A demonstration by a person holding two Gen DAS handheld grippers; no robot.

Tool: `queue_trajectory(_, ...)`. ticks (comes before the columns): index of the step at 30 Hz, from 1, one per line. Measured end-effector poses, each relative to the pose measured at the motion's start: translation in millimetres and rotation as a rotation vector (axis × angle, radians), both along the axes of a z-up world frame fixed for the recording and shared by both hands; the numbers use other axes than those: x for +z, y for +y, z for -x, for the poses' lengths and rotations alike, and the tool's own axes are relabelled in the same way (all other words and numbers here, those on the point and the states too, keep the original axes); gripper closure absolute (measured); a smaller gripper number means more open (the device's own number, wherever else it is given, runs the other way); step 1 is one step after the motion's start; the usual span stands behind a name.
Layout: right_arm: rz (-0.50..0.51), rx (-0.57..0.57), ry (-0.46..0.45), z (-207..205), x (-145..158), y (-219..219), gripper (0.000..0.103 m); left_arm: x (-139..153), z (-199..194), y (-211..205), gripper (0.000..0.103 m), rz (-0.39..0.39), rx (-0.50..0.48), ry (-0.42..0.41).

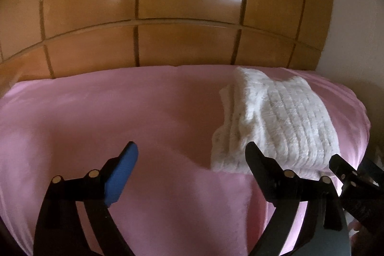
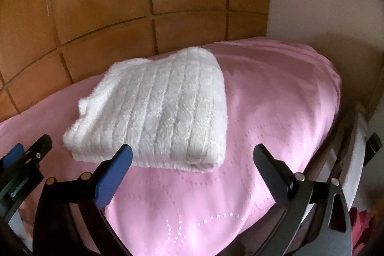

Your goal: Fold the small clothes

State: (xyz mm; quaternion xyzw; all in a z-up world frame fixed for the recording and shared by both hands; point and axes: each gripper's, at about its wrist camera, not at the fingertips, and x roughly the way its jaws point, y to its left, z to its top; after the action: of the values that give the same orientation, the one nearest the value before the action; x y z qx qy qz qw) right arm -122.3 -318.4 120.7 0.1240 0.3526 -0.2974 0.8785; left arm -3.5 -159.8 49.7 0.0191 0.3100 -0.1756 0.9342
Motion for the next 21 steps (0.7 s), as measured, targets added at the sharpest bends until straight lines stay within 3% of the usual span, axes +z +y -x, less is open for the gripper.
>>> queue_trajectory(12,0.049,0.013,0.007,2,-6,11,0.002,0,12,13,0.013,-0.01,-0.003,-0.003)
queue_trajectory(21,0.055,0.016,0.007,2,-7,13,0.002,3,16,10,0.005,-0.003,-0.025,-0.007)
